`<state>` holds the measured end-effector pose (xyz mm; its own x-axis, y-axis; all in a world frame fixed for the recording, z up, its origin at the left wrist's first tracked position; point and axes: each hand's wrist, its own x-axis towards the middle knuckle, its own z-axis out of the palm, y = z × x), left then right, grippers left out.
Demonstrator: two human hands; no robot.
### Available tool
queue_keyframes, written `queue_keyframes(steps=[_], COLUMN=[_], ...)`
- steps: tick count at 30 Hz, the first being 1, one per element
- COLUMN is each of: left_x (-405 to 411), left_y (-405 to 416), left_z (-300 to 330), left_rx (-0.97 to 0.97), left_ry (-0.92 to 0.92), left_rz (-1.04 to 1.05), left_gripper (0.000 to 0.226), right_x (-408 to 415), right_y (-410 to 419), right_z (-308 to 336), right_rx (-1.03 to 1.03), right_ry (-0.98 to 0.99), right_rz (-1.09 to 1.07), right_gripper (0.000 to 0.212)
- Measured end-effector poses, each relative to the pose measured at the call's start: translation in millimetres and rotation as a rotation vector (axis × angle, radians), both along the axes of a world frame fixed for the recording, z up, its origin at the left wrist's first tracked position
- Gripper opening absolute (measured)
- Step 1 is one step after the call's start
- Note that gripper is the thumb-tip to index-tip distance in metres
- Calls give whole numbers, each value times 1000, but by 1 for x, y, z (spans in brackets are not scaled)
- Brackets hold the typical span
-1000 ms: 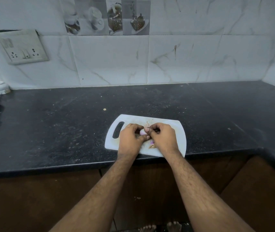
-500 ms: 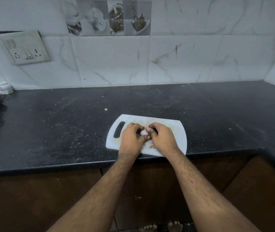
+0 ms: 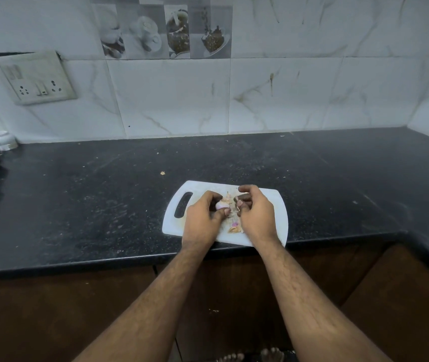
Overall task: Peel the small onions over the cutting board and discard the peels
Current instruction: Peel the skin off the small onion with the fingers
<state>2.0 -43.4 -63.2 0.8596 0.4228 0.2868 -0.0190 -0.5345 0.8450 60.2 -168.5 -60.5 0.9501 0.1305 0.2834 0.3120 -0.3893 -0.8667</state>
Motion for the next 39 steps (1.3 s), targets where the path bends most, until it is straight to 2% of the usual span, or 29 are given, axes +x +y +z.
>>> queue_keyframes(steps=[2,13,17,31,35,39], left_x=[-2,-4,-4,-2,-2,-1], left_y=[0,2,7,1,1,2], left_z=[1,2,1,-1,0,-1], left_rx=[-19,-82,-130,-73,-93,-66], left_ry=[-12,-91,-36,-43,-32,-22], left_rz=[-8,-56,-132,-49,-17,10], left_gripper=[28,23,41,37,48,37], right_x=[-3,0,2,1,1,-2], right_y=[2,-2,-2,0,4,3], right_z=[1,4,2,0,0,2], right_rx=[-61,17,45,-12,-68,-114], right_ry=[-42,4,26,-59,-55,-50], right_rz=[14,110,82,199,152,109], right_gripper=[33,11,9,9,9,13])
